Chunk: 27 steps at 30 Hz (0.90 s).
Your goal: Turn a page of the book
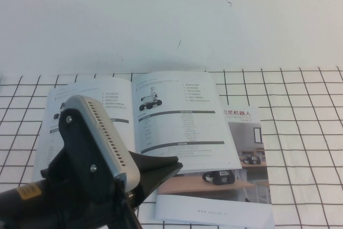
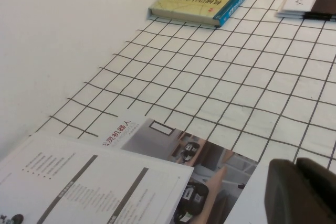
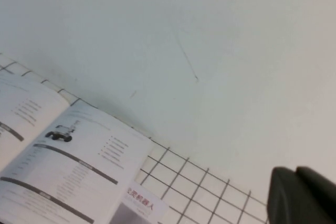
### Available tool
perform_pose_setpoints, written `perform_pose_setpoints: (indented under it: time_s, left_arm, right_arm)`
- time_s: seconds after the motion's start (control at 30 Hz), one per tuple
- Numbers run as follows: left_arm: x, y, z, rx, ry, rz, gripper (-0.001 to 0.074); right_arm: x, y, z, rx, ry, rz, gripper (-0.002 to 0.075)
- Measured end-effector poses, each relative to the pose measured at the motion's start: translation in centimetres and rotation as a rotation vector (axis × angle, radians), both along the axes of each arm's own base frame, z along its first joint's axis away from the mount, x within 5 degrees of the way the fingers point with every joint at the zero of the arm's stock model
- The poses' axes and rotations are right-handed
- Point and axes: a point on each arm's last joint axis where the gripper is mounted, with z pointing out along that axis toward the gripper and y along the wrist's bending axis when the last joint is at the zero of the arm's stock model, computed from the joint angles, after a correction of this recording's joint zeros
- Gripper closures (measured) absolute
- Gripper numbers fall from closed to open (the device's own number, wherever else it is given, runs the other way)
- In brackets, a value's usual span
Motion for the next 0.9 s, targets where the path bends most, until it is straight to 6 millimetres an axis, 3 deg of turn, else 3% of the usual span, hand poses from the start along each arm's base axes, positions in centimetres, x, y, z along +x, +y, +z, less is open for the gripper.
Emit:
perform_pose_setpoints:
  time_s: [0.13,0.2,0.4,0.5,0.6,0.9]
  left_arm:
    - [0.0,0.0,0.0,-0.017,0.017,0.006,0.0738]
    - [0.0,0.0,0.1,-0.037,0.037,0.013,0.0738]
    - [-0.1,-0.1,0.2,-0.097,0.092,0.032,0.0738]
    - [-0.1,-0.1,0.3,-0.129,0.124,0.044,0.0738]
    - [-0.1,-0.1,0.3,-0.140,0.135,0.048,0.0738]
    - [-0.1,-0.1,0.4,-0.148,0.143,0.050,0.0738]
  right_arm:
    - [-3.6,-1.7,-3.2,0.055,0.002,-0.091,0.0723]
    - [-4.9,-2.3,-5.7,0.085,0.010,-0.133,0.0723]
    - [-5.9,-3.9,-14.7,0.091,0.098,-0.293,0.0723]
    - [-6.0,-4.2,-17.4,0.086,0.126,-0.339,0.0723]
    - [-6.0,-4.3,-18.4,0.101,0.133,-0.350,0.0723]
    - [-5.9,-4.3,-18.4,0.103,0.119,-0.351,0.0724]
